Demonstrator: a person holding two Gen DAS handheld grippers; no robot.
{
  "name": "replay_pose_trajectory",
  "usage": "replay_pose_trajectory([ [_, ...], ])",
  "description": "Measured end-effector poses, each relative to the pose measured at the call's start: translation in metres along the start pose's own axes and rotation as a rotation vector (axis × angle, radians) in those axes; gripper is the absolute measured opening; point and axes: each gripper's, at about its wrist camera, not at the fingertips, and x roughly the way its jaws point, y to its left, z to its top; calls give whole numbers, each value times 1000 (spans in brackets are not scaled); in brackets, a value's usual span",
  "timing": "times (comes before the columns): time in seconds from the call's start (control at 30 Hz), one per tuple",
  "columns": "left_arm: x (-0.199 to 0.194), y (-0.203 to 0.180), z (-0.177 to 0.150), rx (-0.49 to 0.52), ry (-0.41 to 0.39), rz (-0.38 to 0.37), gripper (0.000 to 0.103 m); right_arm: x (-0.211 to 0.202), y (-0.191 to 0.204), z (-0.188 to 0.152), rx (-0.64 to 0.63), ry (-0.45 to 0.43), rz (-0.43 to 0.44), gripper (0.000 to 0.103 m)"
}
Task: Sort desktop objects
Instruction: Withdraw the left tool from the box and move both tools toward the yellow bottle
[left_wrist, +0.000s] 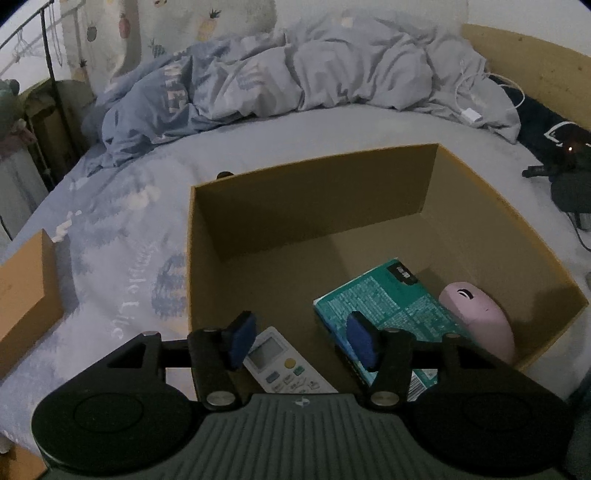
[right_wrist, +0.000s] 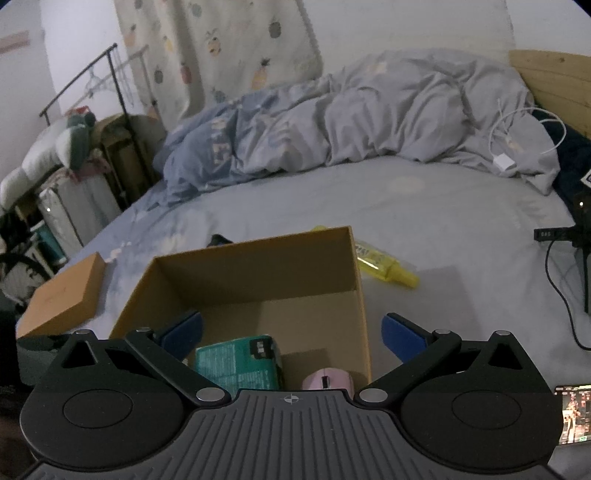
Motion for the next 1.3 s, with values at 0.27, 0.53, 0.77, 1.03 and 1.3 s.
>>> replay_pose_trajectory([
  [0.27, -8, 3, 2, -21, -38, -26, 73, 2, -2, -1, 5, 7, -5, 103],
  [0.53, -15, 6, 0, -45, -66, -35, 74, 3, -5, -4, -2, 17, -12, 103],
  [0.77, -21, 5, 3, -44, -79, -59, 74, 2, -10, -5, 0, 19, -26, 103],
  [1.03, -31, 6, 5, -44, -117, -64, 91, 1, -13, -4, 0, 15, -23, 103],
  [1.3, -40, 13, 9, -61, -149, -82, 91, -2, -16, -2, 0, 10, -19, 103],
])
